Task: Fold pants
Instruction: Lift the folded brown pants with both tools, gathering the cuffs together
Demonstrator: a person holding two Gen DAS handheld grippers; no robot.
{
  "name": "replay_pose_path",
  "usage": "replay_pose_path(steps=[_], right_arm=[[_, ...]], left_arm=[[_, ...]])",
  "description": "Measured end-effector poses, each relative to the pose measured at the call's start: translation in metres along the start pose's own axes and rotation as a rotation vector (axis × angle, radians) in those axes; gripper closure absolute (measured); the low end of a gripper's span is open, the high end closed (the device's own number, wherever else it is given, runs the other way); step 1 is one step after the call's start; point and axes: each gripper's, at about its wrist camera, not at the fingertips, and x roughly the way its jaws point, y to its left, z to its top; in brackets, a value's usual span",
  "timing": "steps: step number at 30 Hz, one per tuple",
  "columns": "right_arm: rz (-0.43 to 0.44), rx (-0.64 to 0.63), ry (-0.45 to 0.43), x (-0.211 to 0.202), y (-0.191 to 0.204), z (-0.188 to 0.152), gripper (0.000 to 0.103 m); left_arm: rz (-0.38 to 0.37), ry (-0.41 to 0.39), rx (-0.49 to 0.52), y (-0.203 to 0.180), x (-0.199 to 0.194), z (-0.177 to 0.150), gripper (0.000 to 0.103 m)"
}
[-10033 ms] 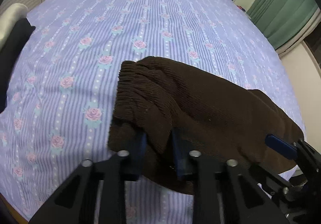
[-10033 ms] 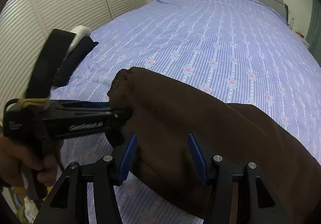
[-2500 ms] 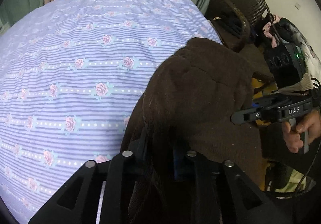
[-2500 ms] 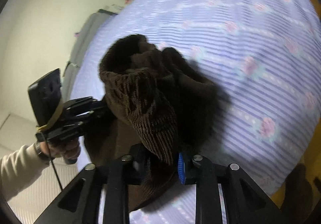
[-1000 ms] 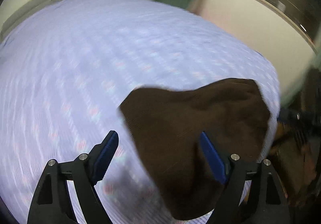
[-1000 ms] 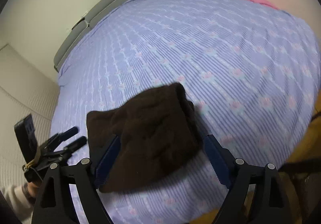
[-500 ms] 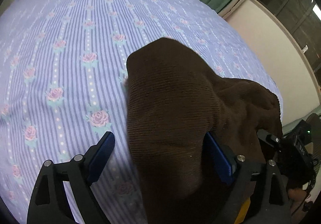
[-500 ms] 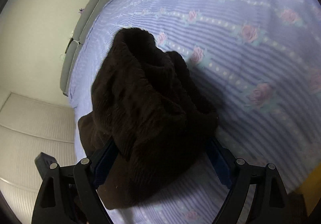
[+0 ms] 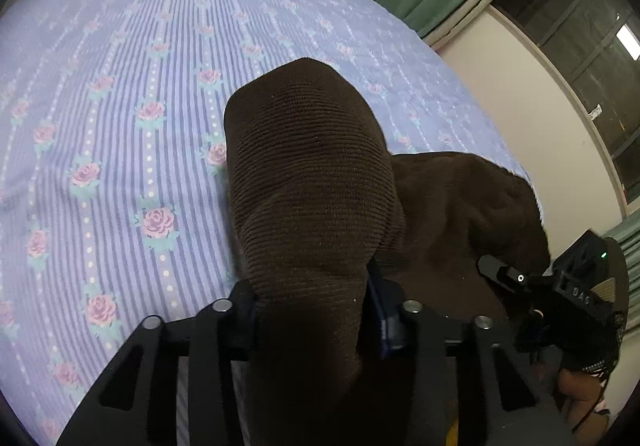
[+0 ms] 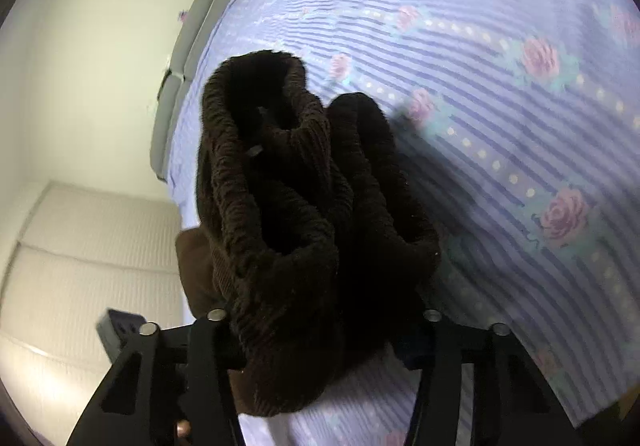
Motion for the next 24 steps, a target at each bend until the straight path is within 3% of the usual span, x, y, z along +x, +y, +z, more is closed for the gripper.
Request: replay_pose_path(steps=[5,13,19,24], right_arm=[[-0.003,-0.067,0.023,-0.007,0.042,0.018,0.060],[0.095,-0.225,0.124,0.004,0.132,0.060,0.060],[0.195,-0.330,0.164,0.043,0.225,0.058,0.060],[0.259,-0.384,0.187,0.099,0.310,-0.004,0.060]], left_arm=[[0.032,-0.059,-0.042,-0.017,-0.036,0.007,0.066],[0.134,-0.207,-0.137,-0.019,-0.121,0.035,0.066],[0.201,-0.344,-0.197,0.044,-0.207,0.048,0.065],[0.238,-0.422,-0.217,0.129,-0.275,0.050,0.065]])
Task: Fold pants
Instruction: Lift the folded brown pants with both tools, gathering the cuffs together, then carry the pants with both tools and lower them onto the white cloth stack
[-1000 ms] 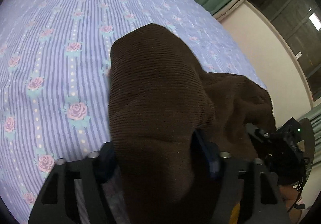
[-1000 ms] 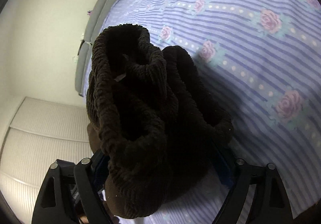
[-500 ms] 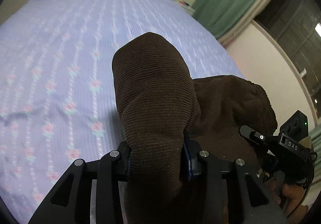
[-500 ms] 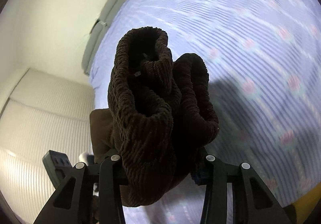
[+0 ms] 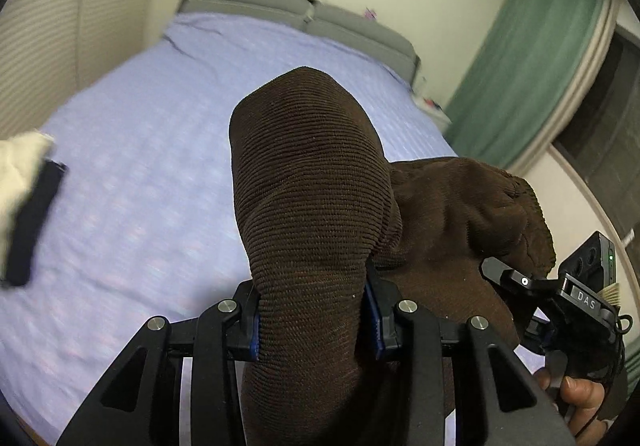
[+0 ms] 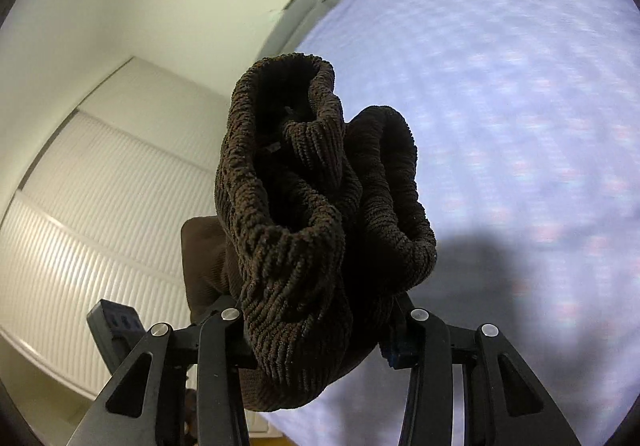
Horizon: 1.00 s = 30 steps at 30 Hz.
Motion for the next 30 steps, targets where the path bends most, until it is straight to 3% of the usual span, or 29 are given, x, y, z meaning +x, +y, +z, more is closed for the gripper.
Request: replay_pose_path(steps=[8,13,17,20,24,30], right_arm=[[0.053,-0.004,-0.001,0.180,0.167,-0.075,0.060],[0.120,0.040,-0.002,0.298,0.271,-0.131,0.060],[0.142,0.077,0.006,0.382,0.329,-0.173,0.060],[0.130,0.109,0.006,0.434,0.350,-0.194,0.060],[0.055,0.108,0.012,0.462,0.347,-0.216,0.060],[-0.108,0.126,0.022,0.485,0.328,-0.247,0.060]], left_arm=[[0.058,-0.026,0.036,0.239,-0.082,0.090,0.065],[0.133,-0.037,0.091,0.368,-0.127,0.143,0.064],[0.165,-0.038,0.130,0.444,-0.137,0.162,0.062],[0.152,-0.019,0.125,0.492,-0.129,0.163,0.061],[0.113,0.035,0.088,0.550,-0.100,0.150,0.061],[0.059,0.150,0.046,0.589,-0.043,0.117,0.056]])
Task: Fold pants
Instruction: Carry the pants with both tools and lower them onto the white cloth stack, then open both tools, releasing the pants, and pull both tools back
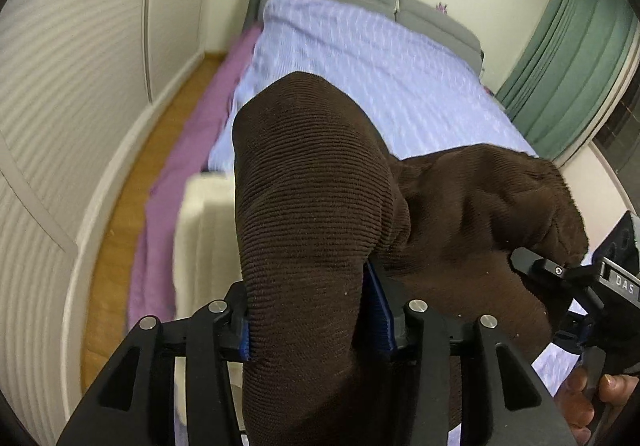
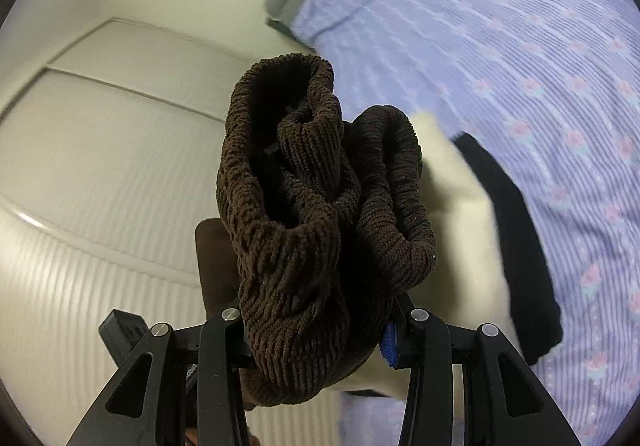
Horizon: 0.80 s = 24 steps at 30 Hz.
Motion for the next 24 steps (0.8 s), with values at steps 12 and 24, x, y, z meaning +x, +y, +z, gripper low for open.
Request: replay_pose_path(steps=[12,24], right_arm=[[-0.180,-0.093,0.024,0.014,-0.014,-0.009,0.035],[-0.199,-0.285,0.040,-0.081,0.015,0.000,0.023]], left_arm=[[0.138,-0.046,-0.055,0.011,0.012,-0.015,0.020],[0.260,-0.147,-0.067,-0.033,-0.082,-0.022,0.020]])
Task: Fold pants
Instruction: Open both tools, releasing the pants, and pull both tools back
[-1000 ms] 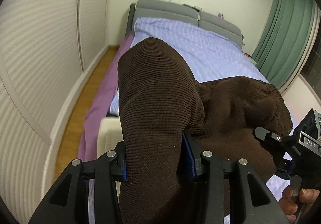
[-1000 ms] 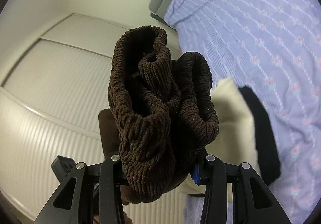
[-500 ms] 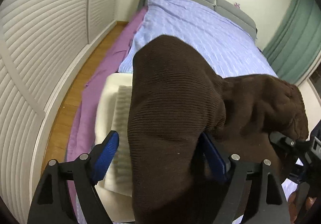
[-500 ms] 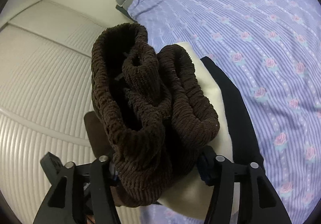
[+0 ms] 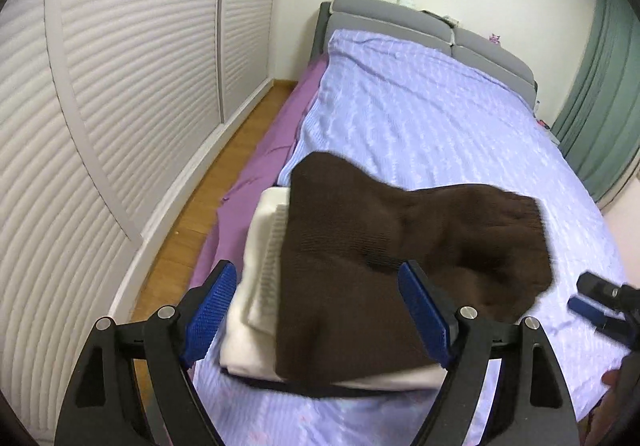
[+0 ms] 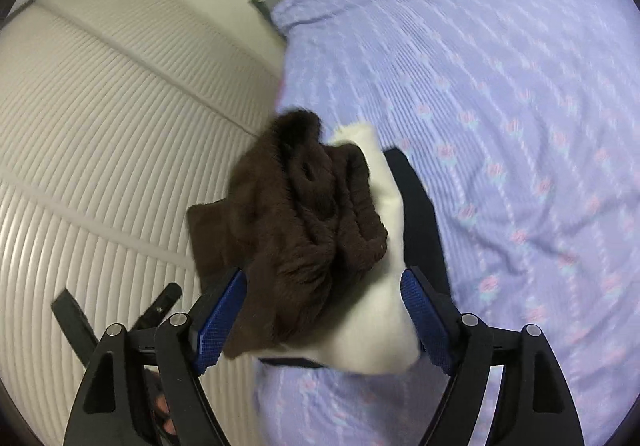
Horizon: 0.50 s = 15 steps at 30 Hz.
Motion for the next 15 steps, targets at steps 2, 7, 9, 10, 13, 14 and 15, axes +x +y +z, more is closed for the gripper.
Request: replay_pose_path(steps=[2,7,9,10,13,14,15], right_arm=[[-0.014,-0.087,-0.019,-0.025,0.007,0.008,0.023],[-0.047,-0.304,-0.101,-0.109,0.012,0.030,0.023],[-0.062,-0.381,-0.133,-0.150,0.007,0.037,0.023],[-0.069,-0.409,-0.142,-0.167,0.004,0.040,0.023],[-0.096,-0.491,-0.161,-0.228,-0.015,0.045,0.023],[-0.097,-0.508,-0.166,-0.248,-0.024,0.046,0.023],[-0.095,-0.524,-0.173,-0.269,-0.034,0.047,0.023]], left_arm=[[0.021,-0.013,0.029,-0.025,-0.028,0.000,0.020],[0.009,-0.047,0.065,-0.101,-0.091,-0.001,0.019],[0.002,-0.063,0.072,-0.146,-0.121,-0.003,0.019],[0.005,-0.068,0.075,-0.160,-0.130,-0.005,0.019],[0.019,-0.097,0.077,-0.226,-0.173,-0.016,0.019],[0.024,-0.102,0.076,-0.243,-0.183,-0.020,0.018],[0.038,-0.103,0.080,-0.263,-0.194,-0.025,0.018]])
